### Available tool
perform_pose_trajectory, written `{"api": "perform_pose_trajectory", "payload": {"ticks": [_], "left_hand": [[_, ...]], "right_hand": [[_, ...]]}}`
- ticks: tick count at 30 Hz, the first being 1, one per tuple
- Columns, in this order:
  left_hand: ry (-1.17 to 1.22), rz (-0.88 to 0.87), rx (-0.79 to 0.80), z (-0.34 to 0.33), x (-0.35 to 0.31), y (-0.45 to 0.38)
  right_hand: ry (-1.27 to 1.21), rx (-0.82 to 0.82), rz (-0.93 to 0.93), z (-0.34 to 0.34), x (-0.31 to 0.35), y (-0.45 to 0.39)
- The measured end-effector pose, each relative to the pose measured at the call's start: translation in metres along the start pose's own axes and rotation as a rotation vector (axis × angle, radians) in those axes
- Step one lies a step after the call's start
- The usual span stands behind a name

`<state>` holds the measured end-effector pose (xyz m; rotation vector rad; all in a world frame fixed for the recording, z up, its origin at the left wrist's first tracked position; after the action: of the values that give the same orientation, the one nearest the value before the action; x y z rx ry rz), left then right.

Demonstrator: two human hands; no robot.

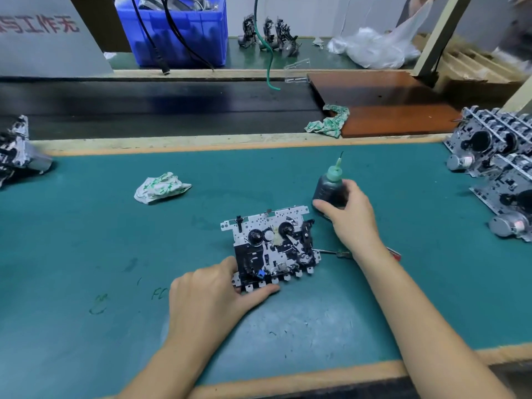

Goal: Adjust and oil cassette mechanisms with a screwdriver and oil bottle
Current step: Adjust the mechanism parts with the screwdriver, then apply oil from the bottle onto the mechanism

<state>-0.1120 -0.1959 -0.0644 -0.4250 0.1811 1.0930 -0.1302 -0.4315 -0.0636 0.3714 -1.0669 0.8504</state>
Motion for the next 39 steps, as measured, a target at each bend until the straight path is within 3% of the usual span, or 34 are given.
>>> {"api": "perform_pose_trajectory", "payload": {"ticks": [5,10,15,18,24,30,39], "left_hand": [[-0.007,-0.018,0.012,0.0,-0.001,-0.001],[-0.036,-0.009,0.03,-0.002,-0.001,0.0],[-0.026,-0.019,0.033,-0.001,-0.001,0.0],[-0.027,-0.014,0.035,-0.001,-0.001,0.0],[-0.028,-0.033,0.021,-0.001,-0.002,0.0],[-0.022,-0.038,0.017,0.0,-0.003,0.0],[-0.011,-0.045,0.011,0.0,-0.003,0.0]], "right_hand": [[-0.148,-0.148,0.25,0.016,0.019,0.019],[-0.375,-0.17,0.353,0.026,0.031,0.057],[-0.777,-0.165,0.194,0.021,0.027,0.069],[-0.992,-0.275,0.052,0.024,0.022,0.069],[-0.729,-0.359,0.059,0.023,0.024,0.073],[-0.558,-0.268,0.185,0.016,0.026,0.077],[-0.476,-0.204,0.212,0.012,0.027,0.077]]}}
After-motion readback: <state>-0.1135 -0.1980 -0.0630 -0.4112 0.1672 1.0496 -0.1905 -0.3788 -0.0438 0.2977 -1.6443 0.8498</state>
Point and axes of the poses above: each hand's wrist, its own y-axis away from the middle knuckle, its own z-axis out of the back of the hand, x = y × z, the point moved 3 cm from there along -y, towards the middle knuckle, and after that the axes turned 8 degrees about z, right-handed, at the moved point
